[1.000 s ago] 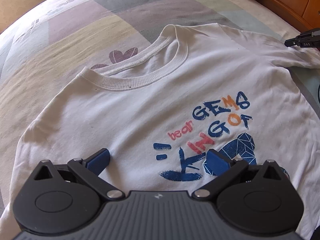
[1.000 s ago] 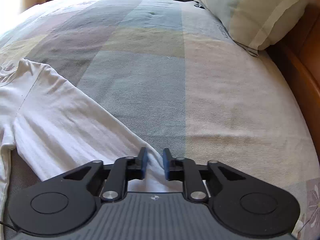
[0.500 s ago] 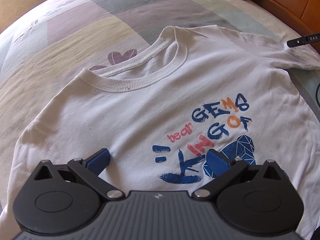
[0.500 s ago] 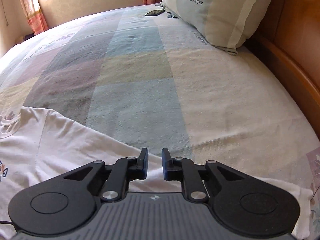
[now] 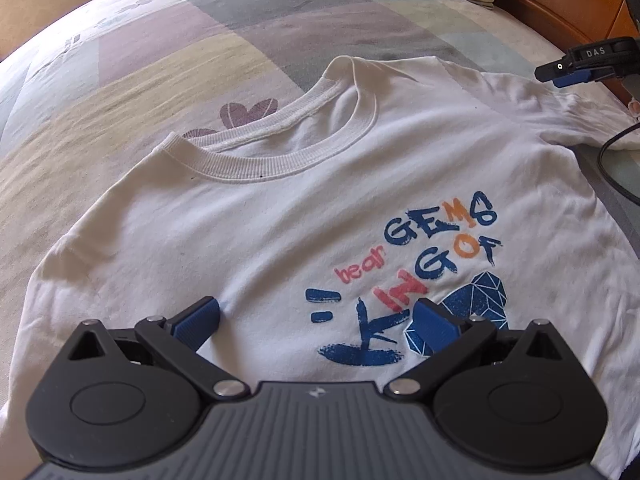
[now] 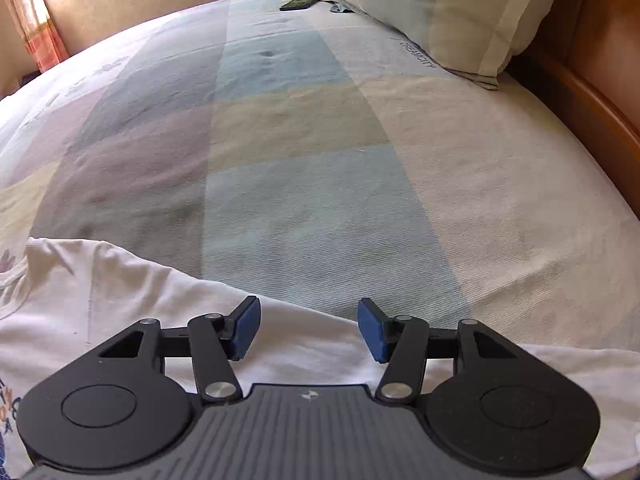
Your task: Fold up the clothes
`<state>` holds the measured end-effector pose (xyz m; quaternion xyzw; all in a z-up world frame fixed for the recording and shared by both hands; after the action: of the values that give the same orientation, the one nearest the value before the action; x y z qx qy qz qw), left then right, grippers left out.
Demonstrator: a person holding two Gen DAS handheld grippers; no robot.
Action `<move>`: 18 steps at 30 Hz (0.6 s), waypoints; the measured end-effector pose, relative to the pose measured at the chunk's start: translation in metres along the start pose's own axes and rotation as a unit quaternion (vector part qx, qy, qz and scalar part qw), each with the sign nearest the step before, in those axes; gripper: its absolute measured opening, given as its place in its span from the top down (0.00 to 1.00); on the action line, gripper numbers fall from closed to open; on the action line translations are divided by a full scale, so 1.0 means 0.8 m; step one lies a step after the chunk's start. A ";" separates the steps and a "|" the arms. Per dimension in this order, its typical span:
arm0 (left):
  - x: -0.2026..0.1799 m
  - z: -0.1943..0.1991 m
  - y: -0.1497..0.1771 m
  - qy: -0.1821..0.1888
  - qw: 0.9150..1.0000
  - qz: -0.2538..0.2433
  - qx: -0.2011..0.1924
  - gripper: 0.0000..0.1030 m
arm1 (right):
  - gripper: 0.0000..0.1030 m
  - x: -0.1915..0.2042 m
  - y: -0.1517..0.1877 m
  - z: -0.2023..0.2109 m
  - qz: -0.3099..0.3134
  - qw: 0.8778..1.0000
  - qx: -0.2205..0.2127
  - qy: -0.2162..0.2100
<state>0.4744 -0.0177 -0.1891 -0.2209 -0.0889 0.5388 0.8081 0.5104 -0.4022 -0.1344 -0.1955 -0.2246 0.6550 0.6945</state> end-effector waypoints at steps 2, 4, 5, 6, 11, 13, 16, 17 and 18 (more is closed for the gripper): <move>0.001 -0.001 0.000 0.002 1.000 -0.001 0.000 0.01 | 0.30 0.032 0.008 0.010 -0.001 0.999 0.002 -0.040; 0.002 0.000 0.000 0.004 1.000 -0.001 0.001 0.01 | 0.27 0.059 0.023 0.011 0.005 0.997 0.009 -0.074; 0.003 0.000 0.001 0.004 1.000 -0.001 0.001 0.01 | 0.27 0.066 0.031 0.009 0.005 0.996 0.013 -0.083; 0.003 0.000 0.001 0.005 1.000 -0.001 0.000 0.01 | 0.27 0.068 0.040 0.006 0.006 0.996 0.017 -0.093; 0.004 -0.001 0.001 0.001 1.000 -0.004 0.000 0.01 | 0.27 0.006 0.080 0.025 -0.022 0.991 -0.025 -0.126; 0.004 -0.001 0.000 -0.002 1.000 -0.003 0.001 0.01 | 0.28 -0.051 0.091 0.032 -0.037 0.995 -0.036 -0.087; 0.004 -0.002 0.000 -0.003 1.000 -0.002 0.001 0.01 | 0.26 -0.144 0.106 0.054 -0.112 0.992 -0.055 -0.017; 0.004 -0.002 0.000 -0.004 1.000 -0.002 0.001 0.01 | 0.24 -0.173 0.111 0.061 -0.133 0.989 -0.054 0.024; 0.003 -0.002 0.000 -0.005 1.000 -0.002 0.001 0.01 | 0.23 -0.193 0.117 0.068 -0.153 0.986 -0.049 0.054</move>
<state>0.4765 -0.0158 -0.1909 -0.2170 -0.0925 0.5384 0.8090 0.3963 -0.5510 -0.1512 -0.2273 -0.2458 0.5176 0.7874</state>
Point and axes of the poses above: each gripper's, at about its wrist camera, not at the fingertips, and z roughly against the way its jaws point, x to its left, y to its underside, the point moved 9 cm from there along -z, roughly the way its jaws point, and after that the axes turned 8 degrees about z, right-handed, at the moved point
